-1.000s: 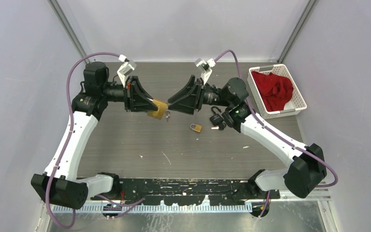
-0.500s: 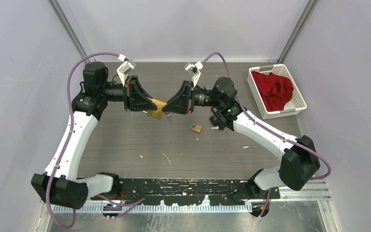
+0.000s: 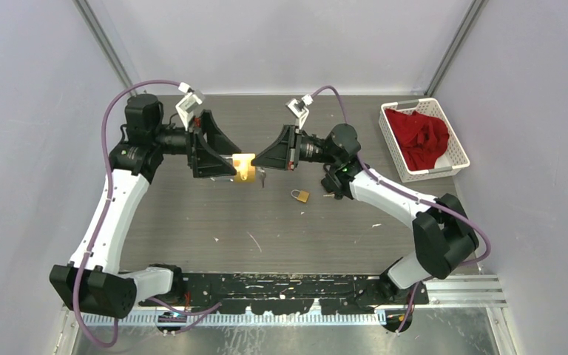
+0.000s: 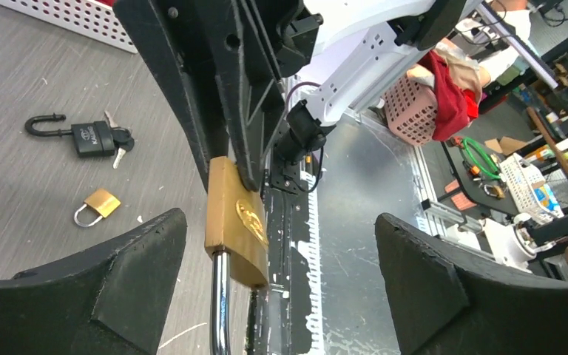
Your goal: Unlock with the key
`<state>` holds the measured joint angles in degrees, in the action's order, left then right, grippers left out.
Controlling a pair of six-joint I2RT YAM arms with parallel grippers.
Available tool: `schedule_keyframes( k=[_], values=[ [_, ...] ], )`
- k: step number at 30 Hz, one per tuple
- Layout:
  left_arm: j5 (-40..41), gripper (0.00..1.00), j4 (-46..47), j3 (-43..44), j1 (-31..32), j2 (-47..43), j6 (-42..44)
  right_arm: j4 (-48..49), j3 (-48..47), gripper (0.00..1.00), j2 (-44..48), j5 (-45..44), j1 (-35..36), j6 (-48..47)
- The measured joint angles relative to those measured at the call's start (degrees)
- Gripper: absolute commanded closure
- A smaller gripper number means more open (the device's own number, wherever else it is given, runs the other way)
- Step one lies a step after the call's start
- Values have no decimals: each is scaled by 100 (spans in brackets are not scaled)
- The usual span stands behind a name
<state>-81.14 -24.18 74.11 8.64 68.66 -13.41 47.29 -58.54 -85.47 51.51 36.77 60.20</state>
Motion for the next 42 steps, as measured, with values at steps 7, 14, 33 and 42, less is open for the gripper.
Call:
schedule_keyframes(
  k=[7,14,33,42],
  values=[
    [-387,0,-79,-66,-796,203,315,2,520,99,-35,74,-356,227],
    [151,1,-1051,-302,-852,111,1853,-20,562,99,11,111,-382,262],
    [4352,0,-4092,-901,544,529,7154,-4017,437,65,509,-1965,-238,-2710],
    [4642,1,-4081,-669,610,1207,7012,-5316,1351,77,874,-3143,540,-3674]
  ],
)
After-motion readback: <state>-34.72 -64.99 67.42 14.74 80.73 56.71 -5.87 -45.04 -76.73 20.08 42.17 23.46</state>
